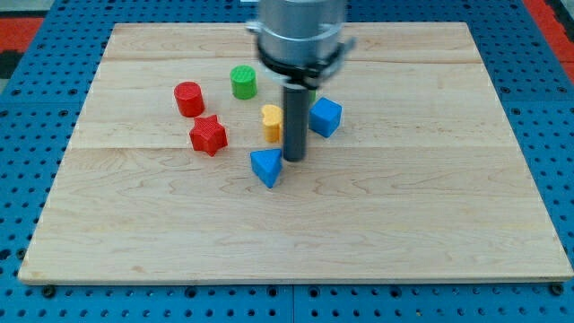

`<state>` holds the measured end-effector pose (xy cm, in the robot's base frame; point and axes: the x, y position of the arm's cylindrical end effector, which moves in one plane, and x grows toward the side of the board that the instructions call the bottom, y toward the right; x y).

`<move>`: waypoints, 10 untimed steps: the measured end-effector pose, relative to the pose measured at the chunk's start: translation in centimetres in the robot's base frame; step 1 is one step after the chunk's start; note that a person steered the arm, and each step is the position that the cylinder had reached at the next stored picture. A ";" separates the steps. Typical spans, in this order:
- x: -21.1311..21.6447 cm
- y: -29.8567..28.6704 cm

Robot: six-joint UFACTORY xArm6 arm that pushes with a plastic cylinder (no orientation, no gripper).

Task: Place the yellow blocks vertical to the right of the red star

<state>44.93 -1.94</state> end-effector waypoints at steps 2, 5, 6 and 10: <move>1.3 2.2; -3.4 5.4; -5.5 -1.0; -1.4 0.2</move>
<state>43.52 -1.69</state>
